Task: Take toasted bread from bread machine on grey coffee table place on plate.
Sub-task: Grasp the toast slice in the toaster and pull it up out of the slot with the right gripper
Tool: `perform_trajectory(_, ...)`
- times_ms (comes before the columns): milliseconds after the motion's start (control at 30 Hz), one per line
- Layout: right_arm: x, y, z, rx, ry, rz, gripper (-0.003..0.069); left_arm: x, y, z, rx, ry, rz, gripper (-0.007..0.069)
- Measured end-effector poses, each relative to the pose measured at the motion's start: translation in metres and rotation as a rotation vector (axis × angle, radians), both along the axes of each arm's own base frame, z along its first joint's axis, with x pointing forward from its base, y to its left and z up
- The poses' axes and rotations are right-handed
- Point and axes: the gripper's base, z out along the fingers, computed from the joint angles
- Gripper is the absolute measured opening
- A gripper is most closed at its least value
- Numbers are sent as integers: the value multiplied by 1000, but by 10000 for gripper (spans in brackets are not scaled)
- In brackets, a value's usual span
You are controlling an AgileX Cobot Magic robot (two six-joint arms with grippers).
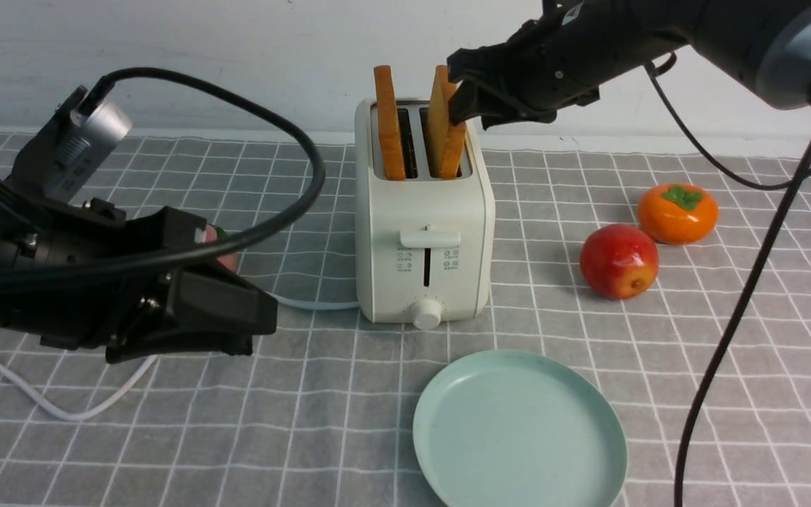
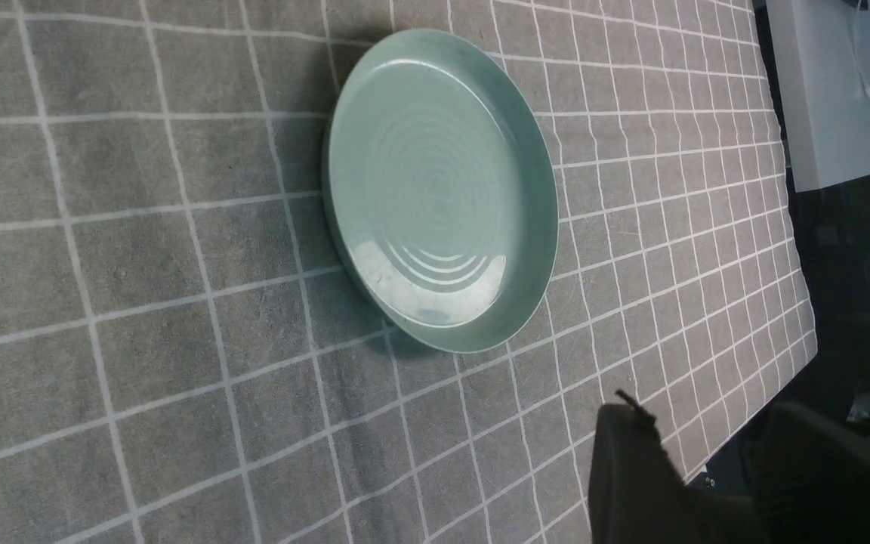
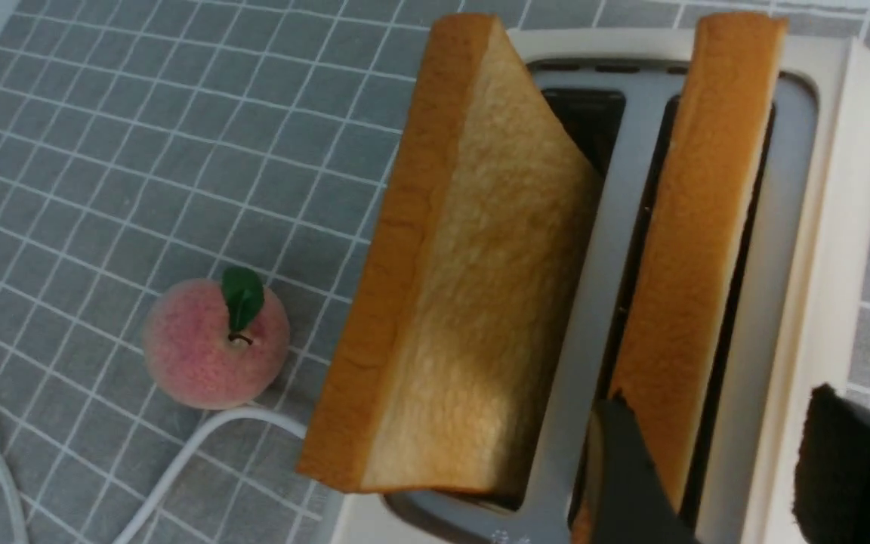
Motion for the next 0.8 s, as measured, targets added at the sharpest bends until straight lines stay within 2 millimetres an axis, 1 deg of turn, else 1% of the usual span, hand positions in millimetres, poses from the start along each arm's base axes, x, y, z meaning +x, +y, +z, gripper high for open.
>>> perform_trajectory(367,2,2,0,35,0,-7,328,0,0,0,0,2,-2,238)
perform_trajectory(667,2,2,0,34,-1,-7,372,0,0,0,1,-2,-2,238)
perform_trajectory(800,3,0,-3,1,-10,-10,372,0,0,0,1,-3,-1,238)
